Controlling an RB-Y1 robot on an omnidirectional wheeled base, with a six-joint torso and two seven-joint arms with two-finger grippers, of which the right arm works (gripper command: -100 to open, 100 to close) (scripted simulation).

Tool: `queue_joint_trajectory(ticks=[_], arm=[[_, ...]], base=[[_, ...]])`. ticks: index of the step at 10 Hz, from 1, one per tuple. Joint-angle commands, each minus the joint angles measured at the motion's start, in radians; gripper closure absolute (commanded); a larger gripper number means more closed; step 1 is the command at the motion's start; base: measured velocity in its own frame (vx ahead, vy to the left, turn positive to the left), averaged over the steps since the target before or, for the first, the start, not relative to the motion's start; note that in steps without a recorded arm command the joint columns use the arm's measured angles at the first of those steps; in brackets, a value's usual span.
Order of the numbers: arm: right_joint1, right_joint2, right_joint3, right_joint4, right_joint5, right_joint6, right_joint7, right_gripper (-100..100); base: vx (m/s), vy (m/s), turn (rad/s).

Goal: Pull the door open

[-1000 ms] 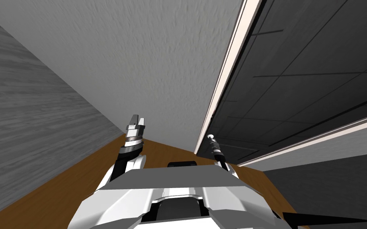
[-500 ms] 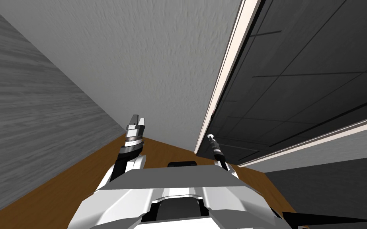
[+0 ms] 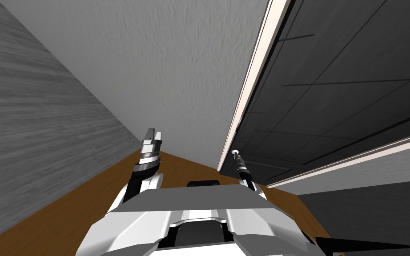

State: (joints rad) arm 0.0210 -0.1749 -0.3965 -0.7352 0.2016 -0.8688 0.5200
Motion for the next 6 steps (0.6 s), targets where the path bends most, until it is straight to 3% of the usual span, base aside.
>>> queue_joint_trajectory(ticks=[1, 6], arm=[[-0.004, 0.003, 0.014, 0.007, -0.018, -0.003, -0.049, 100], [-0.008, -0.005, 0.040, 0.014, -0.075, -0.002, -0.168, 100]], base=[[-0.030, -0.007, 0.046], [-0.037, -0.016, 0.055]])
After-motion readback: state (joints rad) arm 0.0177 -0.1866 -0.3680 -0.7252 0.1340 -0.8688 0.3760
